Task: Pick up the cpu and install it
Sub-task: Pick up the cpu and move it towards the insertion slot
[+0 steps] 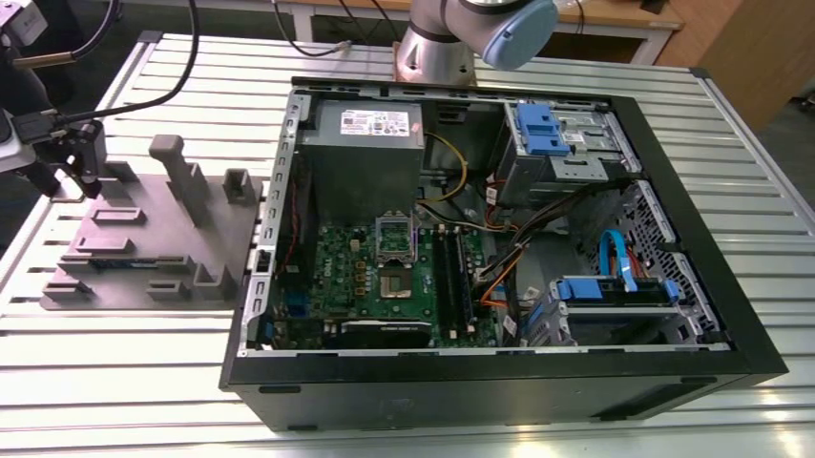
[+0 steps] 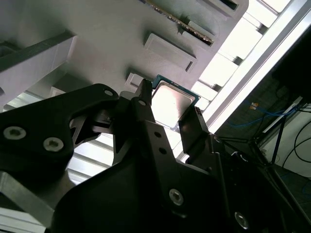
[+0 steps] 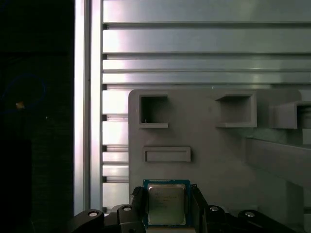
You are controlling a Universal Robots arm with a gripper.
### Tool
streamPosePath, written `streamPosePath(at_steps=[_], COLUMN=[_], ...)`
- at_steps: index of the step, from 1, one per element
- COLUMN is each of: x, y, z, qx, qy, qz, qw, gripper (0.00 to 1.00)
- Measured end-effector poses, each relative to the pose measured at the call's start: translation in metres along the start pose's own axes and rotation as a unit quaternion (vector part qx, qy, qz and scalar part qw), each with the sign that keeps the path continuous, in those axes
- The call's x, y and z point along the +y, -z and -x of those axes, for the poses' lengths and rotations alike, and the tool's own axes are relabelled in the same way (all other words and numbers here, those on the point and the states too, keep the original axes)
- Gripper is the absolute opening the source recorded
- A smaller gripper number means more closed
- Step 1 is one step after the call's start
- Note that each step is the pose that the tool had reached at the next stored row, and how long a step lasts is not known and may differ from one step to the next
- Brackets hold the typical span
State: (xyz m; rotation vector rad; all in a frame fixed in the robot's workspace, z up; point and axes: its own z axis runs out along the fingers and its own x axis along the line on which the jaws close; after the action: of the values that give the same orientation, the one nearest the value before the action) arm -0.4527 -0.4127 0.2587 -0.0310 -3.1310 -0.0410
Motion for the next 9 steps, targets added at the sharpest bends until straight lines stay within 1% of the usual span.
streamPosePath(at_steps=[4,9], x=[0.0000,0.0000], y=[0.0000,0.0009], z=[0.0000,0.0000], qx=[0.0000,-0.0001], qy=[0.000,0.000], qz=[-0.0016,-0.0019], qw=[1.00000,1.00000], gripper=[0.47,0.47])
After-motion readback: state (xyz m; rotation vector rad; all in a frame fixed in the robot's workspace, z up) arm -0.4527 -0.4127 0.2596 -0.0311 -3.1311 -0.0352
